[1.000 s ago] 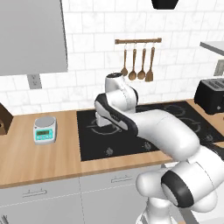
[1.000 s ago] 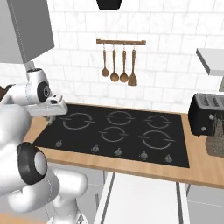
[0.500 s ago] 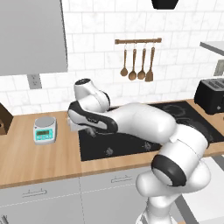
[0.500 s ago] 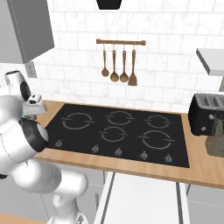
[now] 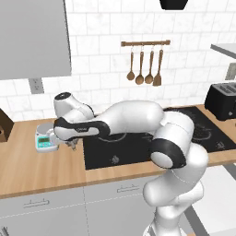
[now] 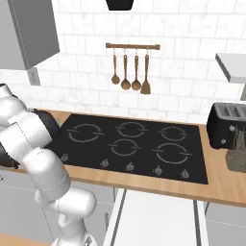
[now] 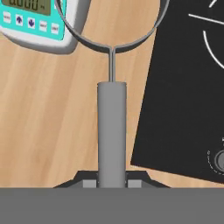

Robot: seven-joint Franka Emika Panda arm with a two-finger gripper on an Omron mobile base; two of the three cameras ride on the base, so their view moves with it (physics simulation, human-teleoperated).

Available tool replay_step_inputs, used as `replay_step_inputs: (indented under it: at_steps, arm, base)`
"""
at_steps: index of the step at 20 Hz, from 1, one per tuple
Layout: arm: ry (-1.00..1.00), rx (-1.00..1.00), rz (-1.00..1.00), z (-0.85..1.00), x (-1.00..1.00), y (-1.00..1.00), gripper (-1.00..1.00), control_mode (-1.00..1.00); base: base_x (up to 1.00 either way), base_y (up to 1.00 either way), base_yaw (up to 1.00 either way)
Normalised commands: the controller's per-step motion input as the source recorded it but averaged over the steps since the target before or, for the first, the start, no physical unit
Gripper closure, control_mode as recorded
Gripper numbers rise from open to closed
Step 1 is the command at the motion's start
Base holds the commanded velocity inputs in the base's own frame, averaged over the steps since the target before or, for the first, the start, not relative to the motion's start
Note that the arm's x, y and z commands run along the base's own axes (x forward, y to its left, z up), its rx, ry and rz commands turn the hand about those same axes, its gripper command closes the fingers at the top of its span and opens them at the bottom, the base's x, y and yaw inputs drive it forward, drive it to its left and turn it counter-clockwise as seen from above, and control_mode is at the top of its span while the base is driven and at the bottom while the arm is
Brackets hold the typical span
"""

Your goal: Pick the peeler from the drawer and place it on the counter.

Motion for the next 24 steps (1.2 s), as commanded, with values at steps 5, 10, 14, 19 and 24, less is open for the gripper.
replay_step_inputs:
  at_steps: [5, 10, 14, 19, 24]
  arm:
    - [0.00, 0.00, 0.00, -0.36, 0.52, 0.59, 1.00, -1.00]
    - [0.00, 0.00, 0.00, -0.83, 0.44, 0.15, 1.00, -1.00]
    - [0.00, 0.00, 0.00, -0.93, 0.24, 0.00, 1.00, -1.00]
    - [0.00, 0.00, 0.00, -0.46, 0.12, -0.01, 1.00, -1.00]
    - [0.00, 0.00, 0.00, -0.02, 0.04, 0.00, -1.00, -1.00]
  base:
    - [0.00, 0.00, 0.00]
    - [0.00, 0.00, 0.00]
    - [0.00, 0.00, 0.00]
    - [0.00, 0.00, 0.00]
    - [0.00, 0.00, 0.00]
